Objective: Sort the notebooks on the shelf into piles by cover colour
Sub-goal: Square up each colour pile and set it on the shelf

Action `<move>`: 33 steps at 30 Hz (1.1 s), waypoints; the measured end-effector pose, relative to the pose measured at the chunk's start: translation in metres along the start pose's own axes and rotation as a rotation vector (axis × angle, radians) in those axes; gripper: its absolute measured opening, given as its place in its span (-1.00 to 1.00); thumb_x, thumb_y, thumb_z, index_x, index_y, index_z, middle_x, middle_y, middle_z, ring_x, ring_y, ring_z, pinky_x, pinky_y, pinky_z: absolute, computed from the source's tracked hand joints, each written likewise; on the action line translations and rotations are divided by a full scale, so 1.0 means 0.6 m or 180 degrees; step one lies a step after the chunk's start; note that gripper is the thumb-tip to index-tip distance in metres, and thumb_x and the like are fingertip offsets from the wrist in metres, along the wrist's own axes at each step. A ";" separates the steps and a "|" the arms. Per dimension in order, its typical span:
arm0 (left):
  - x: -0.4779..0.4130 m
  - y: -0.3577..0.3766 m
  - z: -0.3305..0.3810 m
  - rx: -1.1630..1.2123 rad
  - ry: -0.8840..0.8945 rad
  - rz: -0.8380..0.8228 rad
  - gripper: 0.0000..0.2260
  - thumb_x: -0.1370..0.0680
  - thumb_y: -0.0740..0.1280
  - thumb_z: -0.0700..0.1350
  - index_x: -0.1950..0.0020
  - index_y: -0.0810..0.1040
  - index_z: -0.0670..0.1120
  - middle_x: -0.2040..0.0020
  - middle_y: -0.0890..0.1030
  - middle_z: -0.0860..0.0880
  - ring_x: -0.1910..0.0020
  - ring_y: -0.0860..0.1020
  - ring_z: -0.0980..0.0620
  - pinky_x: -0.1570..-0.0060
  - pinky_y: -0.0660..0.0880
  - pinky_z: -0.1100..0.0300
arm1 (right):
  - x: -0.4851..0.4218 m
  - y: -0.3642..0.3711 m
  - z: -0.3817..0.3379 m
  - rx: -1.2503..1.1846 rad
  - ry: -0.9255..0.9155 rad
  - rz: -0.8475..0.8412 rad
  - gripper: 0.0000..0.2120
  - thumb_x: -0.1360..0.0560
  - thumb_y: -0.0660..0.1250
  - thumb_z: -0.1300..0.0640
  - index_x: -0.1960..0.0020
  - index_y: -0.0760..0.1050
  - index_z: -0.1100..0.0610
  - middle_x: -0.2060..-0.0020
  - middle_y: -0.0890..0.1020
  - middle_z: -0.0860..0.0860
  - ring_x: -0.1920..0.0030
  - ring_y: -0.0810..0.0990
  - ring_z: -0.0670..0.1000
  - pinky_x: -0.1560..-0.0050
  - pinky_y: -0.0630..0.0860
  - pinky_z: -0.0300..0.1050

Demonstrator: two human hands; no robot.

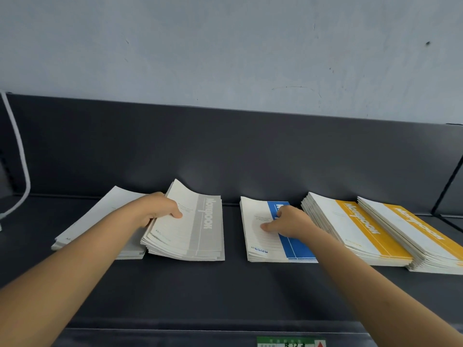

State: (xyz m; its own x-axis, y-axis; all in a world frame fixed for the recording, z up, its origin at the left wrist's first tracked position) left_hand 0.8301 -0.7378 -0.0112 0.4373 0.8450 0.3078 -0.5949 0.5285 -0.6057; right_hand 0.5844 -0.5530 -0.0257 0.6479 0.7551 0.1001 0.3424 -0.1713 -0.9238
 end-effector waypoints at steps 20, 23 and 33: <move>-0.027 0.002 -0.006 -0.0385 0.0098 -0.0026 -0.61 -0.49 0.41 -0.22 -0.31 0.50 -0.18 -0.26 0.56 -0.11 -0.24 0.52 -0.13 -0.31 0.43 0.00 | 0.034 -0.014 -0.068 0.0429 -0.0308 0.0701 -0.50 -0.49 0.27 -0.20 -0.24 0.42 0.14 -0.20 0.47 0.08 -0.23 0.42 0.13 -0.19 0.39 -0.01; -0.030 -0.005 -0.010 -0.0418 0.0053 0.0048 -0.55 -0.49 0.42 -0.21 -0.37 0.45 -0.19 -0.32 0.52 -0.13 -0.28 0.49 -0.14 -0.32 0.41 0.00 | 0.067 -0.002 -0.128 0.0299 -0.0850 0.0802 -0.54 -0.50 0.29 -0.15 -0.28 0.44 0.10 -0.27 0.47 0.04 -0.28 0.41 0.10 -0.27 0.31 -0.02; -0.037 -0.040 -0.037 -0.0496 0.0004 -0.0016 -0.54 -0.47 0.43 -0.23 -0.35 0.46 -0.21 -0.32 0.52 -0.15 -0.29 0.49 -0.16 -0.31 0.43 -0.03 | 0.095 0.080 -0.222 -0.1190 -0.0572 -0.0355 -0.66 -0.49 0.33 0.06 -0.16 0.45 0.25 0.06 0.49 0.02 0.10 0.45 -0.01 0.20 0.38 -0.19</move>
State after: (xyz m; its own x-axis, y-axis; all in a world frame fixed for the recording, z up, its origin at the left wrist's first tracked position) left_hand 0.8496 -0.7708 -0.0196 0.4409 0.8423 0.3102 -0.4809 0.5135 -0.7106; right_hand 0.7287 -0.6025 -0.0152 0.4755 0.8745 0.0952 0.6482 -0.2751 -0.7101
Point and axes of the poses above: each hand's wrist, its own x-axis away from the middle knuckle, its own y-axis out of the palm, z = x × y, the point moved 3 cm from there along -x, towards the middle knuckle
